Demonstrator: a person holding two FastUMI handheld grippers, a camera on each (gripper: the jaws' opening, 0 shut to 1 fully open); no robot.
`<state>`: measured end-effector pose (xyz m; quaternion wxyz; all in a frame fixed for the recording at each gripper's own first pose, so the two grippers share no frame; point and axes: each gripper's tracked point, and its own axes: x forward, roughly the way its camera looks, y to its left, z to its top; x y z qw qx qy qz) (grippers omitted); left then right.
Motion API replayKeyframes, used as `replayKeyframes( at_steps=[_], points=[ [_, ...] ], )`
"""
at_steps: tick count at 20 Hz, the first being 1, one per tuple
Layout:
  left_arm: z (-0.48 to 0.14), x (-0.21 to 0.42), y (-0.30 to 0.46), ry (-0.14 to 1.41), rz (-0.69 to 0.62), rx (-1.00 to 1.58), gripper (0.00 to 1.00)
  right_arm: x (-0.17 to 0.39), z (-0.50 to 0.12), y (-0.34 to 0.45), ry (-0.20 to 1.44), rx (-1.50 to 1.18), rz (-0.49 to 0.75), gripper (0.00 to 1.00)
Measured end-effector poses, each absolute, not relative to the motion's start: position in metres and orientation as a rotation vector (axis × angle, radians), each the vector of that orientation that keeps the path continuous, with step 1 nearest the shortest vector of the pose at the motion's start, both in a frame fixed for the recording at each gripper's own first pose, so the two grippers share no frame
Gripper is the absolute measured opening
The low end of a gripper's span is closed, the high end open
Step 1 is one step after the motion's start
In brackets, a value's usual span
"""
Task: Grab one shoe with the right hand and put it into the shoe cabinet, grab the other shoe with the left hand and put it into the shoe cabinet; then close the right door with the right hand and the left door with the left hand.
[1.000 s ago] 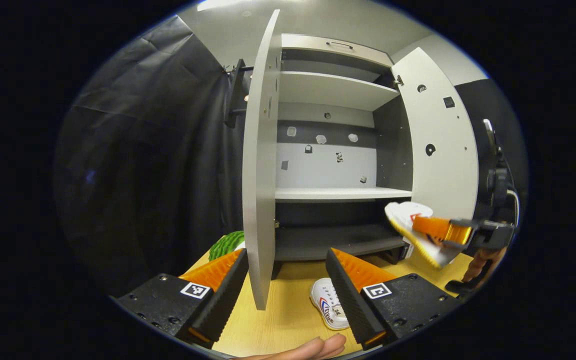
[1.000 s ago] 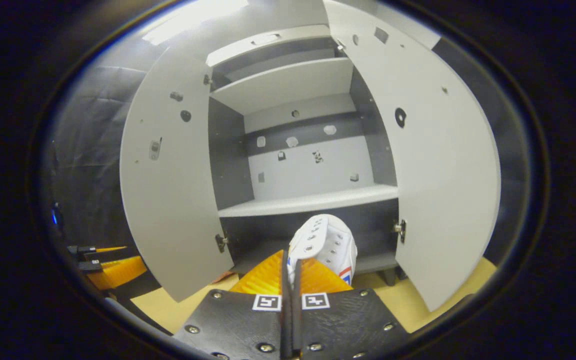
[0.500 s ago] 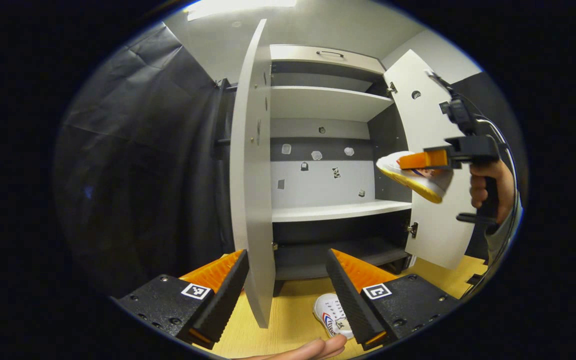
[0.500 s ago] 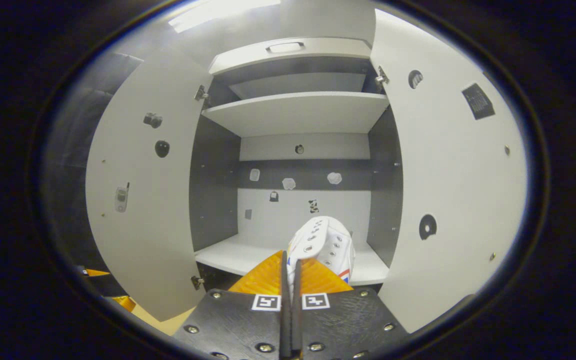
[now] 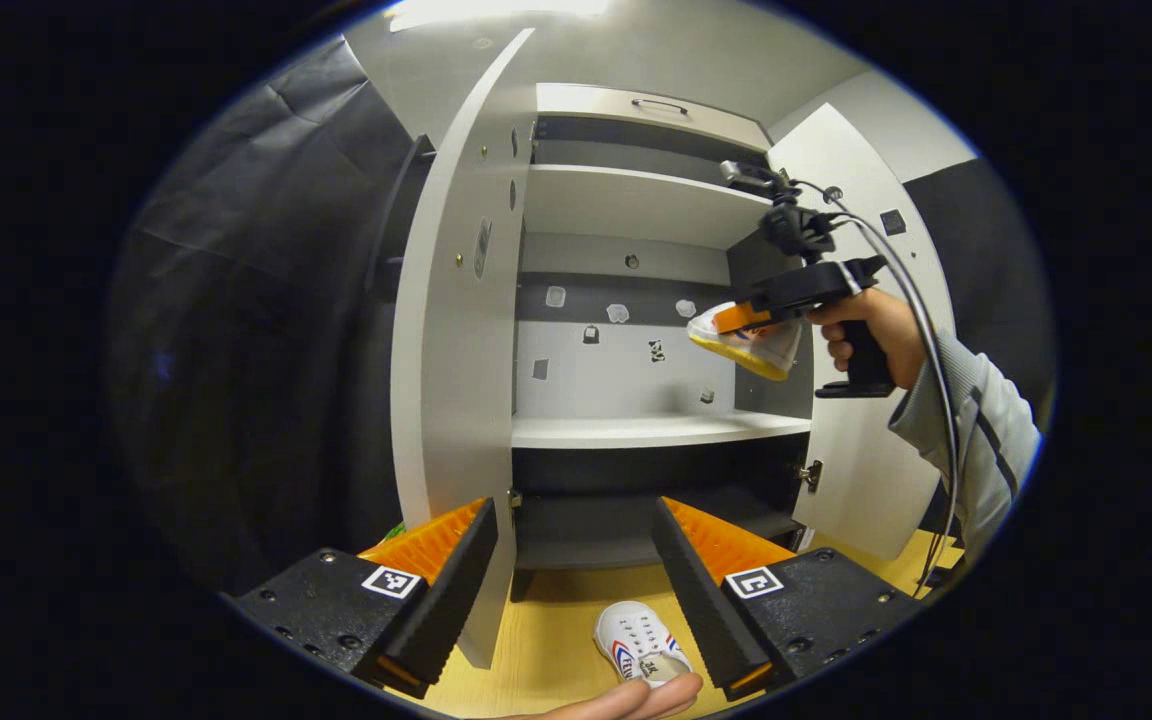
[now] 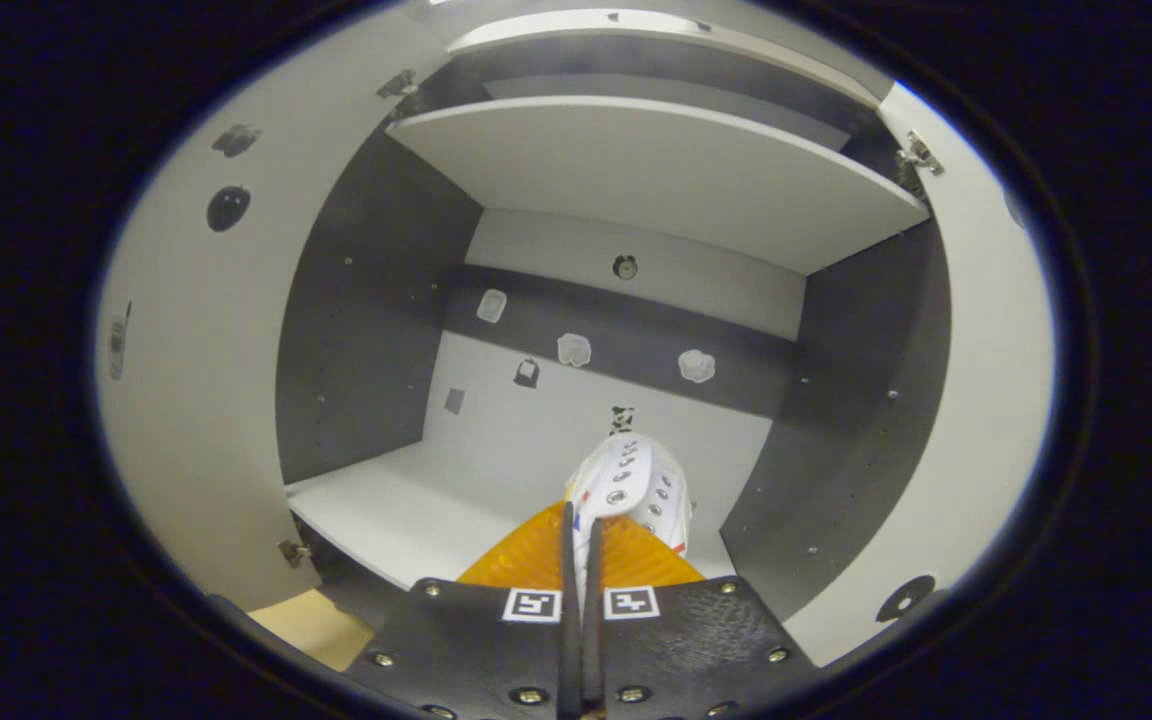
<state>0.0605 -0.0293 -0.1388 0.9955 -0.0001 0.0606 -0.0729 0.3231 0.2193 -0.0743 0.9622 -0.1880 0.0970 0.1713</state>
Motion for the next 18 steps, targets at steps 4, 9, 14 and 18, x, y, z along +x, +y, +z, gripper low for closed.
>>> replayKeyframes(
  at_steps=[4, 9, 14, 18],
  points=[
    [-0.143, 0.057, -0.039, 0.133, -0.193, -0.033, 0.95, 0.362, -0.115, 0.207, 0.273, -0.49, 0.279, 0.01],
    [-0.135, 0.057, -0.052, 0.094, -0.252, -0.018, 0.92, 0.401, -0.153, 0.209, 0.331, -0.542, 0.294, 0.02],
    [-0.133, 0.056, -0.058, 0.066, -0.283, -0.042, 0.94, 0.41, -0.18, 0.207, 0.417, -0.431, 0.308, 0.06],
    [-0.144, 0.059, -0.061, 0.108, -0.268, -0.035, 0.95, 0.41, -0.163, 0.19, 0.379, -0.346, 0.248, 0.32]
  ],
)
